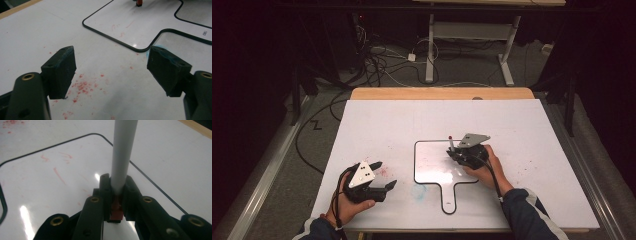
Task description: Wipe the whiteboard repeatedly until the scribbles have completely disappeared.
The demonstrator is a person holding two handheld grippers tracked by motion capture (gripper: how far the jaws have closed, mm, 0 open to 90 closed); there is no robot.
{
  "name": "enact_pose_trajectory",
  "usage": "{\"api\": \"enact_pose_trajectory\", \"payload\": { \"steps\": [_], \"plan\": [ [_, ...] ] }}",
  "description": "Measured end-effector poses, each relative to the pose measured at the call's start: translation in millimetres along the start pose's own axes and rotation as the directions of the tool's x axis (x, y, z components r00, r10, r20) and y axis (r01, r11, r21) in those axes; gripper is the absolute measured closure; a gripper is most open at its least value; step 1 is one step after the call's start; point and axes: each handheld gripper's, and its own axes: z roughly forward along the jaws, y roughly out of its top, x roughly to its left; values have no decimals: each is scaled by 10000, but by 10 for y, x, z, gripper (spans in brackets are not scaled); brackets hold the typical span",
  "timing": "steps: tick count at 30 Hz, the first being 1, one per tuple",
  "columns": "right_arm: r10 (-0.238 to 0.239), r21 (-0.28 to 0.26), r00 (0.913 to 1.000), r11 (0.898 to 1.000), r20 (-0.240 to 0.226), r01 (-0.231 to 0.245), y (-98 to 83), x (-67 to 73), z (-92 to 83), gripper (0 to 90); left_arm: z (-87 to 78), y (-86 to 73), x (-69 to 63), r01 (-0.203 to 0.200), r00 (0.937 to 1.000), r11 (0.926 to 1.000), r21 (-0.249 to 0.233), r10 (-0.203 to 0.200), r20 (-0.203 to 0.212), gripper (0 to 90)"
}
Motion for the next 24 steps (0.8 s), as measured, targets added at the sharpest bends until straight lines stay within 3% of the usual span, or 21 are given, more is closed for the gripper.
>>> {"api": "enact_pose_trajectory", "payload": {
  "steps": [7,9,14,19,24],
  "plan": [
    [-403,7,9967,9992,-701,405,208,232,210,813,10,-1,-1,-39,9999,10000,43,38,97,221],
    [-485,119,9973,9987,-556,492,211,230,202,812,2,-9,3,2,10000,10000,24,-2,92,220],
    [-37,251,9996,9997,-267,44,169,115,155,812,-16,-10,5,-8,10000,10000,-21,8,71,220],
    [-165,58,9948,9998,-1006,172,255,317,250,812,2,-1,3,11,10000,10000,7,-11,62,220],
    [-483,7,9909,9988,-1254,487,364,498,354,812,2,-5,0,-49,10000,10000,47,49,63,220]
  ]
}}
